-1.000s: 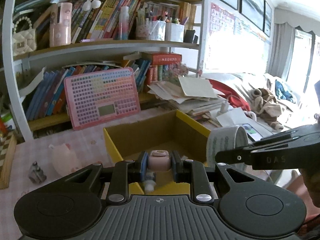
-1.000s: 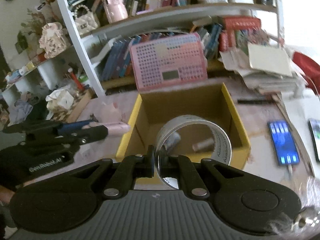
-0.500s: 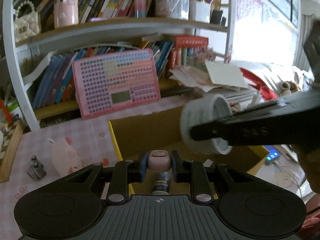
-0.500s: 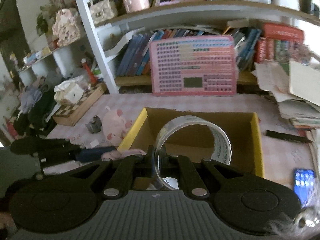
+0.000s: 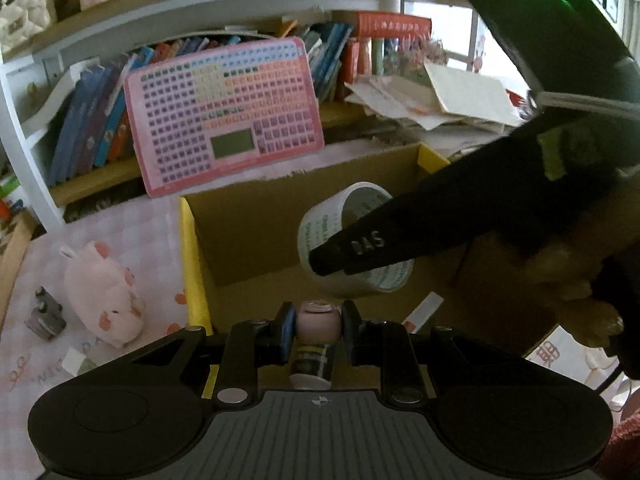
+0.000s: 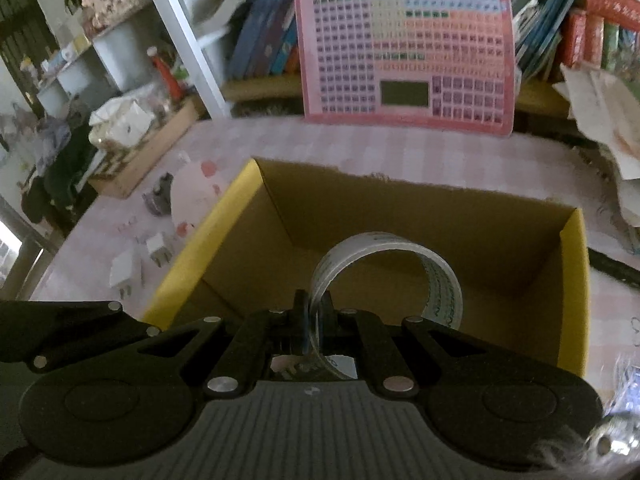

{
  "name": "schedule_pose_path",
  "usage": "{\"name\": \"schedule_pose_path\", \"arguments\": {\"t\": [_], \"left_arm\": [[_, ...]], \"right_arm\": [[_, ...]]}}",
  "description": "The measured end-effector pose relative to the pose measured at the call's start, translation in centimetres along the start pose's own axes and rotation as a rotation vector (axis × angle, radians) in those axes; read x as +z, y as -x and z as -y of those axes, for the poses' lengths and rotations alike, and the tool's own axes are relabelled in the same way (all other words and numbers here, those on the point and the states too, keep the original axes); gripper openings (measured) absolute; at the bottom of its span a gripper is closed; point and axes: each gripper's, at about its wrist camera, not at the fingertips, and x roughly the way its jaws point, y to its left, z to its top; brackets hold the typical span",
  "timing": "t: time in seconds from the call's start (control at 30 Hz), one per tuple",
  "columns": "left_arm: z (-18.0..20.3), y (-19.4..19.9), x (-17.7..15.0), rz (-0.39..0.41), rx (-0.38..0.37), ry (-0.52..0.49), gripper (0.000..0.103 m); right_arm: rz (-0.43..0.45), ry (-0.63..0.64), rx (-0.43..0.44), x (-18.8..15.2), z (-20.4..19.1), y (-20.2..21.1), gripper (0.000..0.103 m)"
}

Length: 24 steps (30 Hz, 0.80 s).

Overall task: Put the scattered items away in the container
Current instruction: 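Open the right gripper to drop the tape roll into the yellow box while the left drops the pink stick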

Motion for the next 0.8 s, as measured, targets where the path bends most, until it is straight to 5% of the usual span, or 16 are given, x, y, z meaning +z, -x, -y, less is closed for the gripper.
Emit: {"name": "schedule_pose_path", "arguments": {"t": [0.7,0.8], "left_arm": [[0.3,-1.3,0.3,-0.037,0.021,0.035,0.023],[0.4,-1.1,0.2,-0.024,0.024,0.031,0.025]], "right_arm": [[-0.062,-0.038,-0.012,0.1,2.1,-2.1,0.011],[-0.043,-0.036,-0.016,0.2,2.0,-1.6,0.021]]}}
